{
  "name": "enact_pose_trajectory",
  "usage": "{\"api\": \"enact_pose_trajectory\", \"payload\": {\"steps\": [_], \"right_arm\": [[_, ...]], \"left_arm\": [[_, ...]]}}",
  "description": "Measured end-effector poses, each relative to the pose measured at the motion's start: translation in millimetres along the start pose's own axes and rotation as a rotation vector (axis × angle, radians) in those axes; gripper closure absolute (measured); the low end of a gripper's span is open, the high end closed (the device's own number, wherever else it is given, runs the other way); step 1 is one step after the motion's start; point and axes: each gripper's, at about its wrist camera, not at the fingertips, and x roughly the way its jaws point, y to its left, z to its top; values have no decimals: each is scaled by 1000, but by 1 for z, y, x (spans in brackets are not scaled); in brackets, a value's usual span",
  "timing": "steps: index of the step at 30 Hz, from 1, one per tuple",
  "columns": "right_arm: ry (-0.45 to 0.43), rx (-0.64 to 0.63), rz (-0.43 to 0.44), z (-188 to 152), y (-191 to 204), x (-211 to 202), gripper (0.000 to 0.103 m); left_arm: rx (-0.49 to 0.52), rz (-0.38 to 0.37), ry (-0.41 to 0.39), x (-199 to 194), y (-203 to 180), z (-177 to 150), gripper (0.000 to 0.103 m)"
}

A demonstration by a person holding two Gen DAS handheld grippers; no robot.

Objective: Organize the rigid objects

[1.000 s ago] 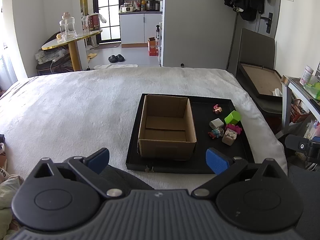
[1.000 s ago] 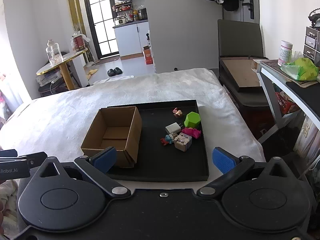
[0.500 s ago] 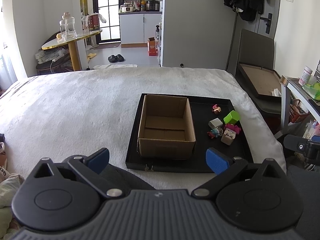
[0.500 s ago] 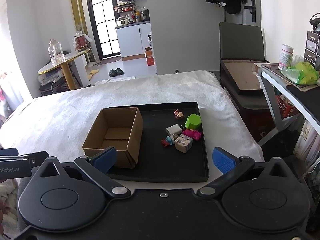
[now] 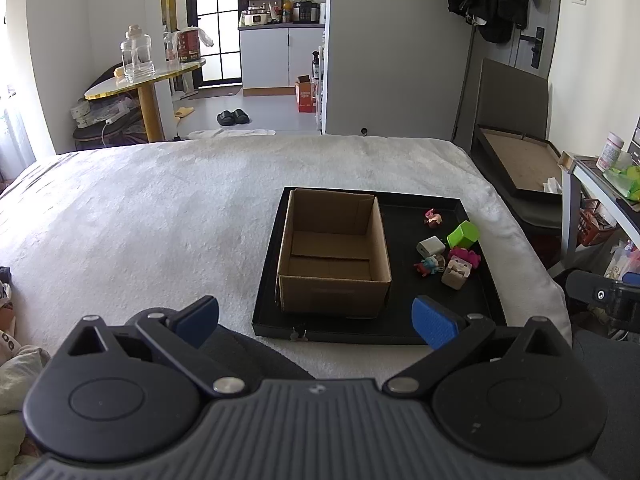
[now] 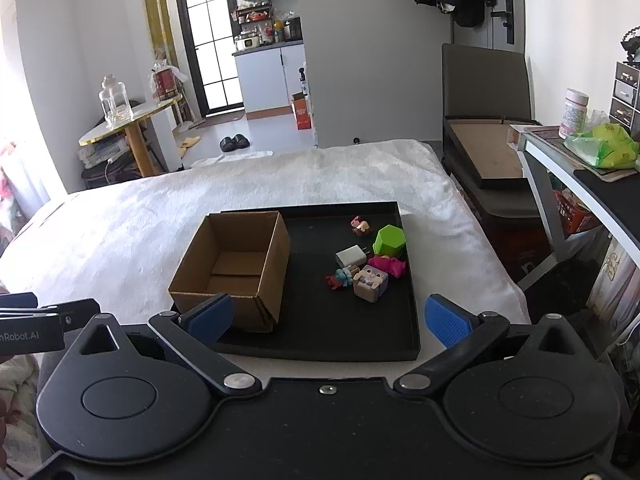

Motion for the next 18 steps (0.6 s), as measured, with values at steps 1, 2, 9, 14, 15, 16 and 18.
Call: {"api": "enact_pose_trajectory", "payload": {"steps": [1, 2, 9, 14, 15, 16, 18], "right_arm": [[-1, -1, -3, 0, 0, 0, 0], [-3, -5, -7, -1, 1, 0, 0], [4, 1, -3, -1, 1, 0, 0], [6, 3, 2, 0, 0, 0, 0], [7, 4, 3, 0, 0, 1, 0], [7, 6, 3, -1, 0, 0, 0], [7, 5, 2, -1, 0, 0, 0]], "left_arm": [[-1, 0, 0, 0, 0, 0, 1], [0, 0, 1, -1, 0, 0, 1], [2, 1, -1, -1, 0, -1, 1], [2, -1, 0, 0, -1, -4, 1], [4, -2, 0, 0, 0, -4, 1], [5, -2, -1, 0, -1, -5, 1], [4, -2, -1, 0, -1, -4, 1]]}}
